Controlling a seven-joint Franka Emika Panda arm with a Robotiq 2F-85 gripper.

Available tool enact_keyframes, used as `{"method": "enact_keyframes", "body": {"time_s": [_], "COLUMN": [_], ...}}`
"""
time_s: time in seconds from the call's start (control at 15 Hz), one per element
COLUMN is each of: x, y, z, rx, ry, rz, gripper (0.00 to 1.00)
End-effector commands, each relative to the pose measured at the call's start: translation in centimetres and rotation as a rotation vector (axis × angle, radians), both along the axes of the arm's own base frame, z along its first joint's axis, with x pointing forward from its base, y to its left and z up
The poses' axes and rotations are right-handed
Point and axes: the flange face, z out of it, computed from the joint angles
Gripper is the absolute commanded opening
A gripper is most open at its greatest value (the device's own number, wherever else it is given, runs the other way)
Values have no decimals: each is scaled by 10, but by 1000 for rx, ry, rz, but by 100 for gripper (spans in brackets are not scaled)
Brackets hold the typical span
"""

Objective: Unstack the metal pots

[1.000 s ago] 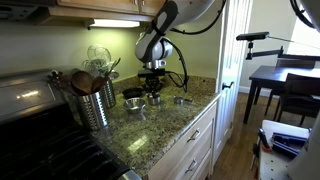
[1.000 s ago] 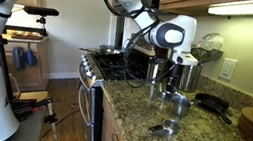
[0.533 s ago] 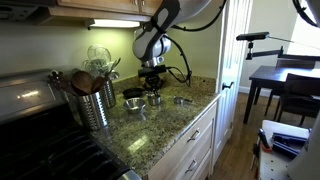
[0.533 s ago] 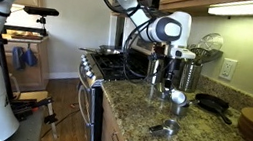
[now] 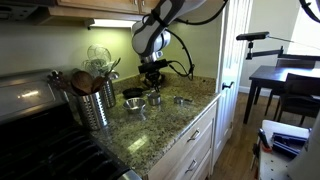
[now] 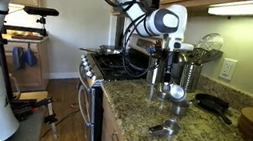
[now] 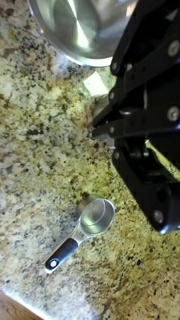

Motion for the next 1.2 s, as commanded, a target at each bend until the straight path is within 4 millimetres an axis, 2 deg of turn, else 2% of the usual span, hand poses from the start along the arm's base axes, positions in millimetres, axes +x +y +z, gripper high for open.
{"method": "enact_keyframes", "body": {"time_s": [0.0, 0.87, 1.13], "x": [-21, -55, -63], "y": [4, 38, 46], "z": [16, 6, -5], "rx": [-26, -35, -42], "ry": [36, 163, 208], "rz": [27, 115, 147], "gripper": [7, 7, 7]}}
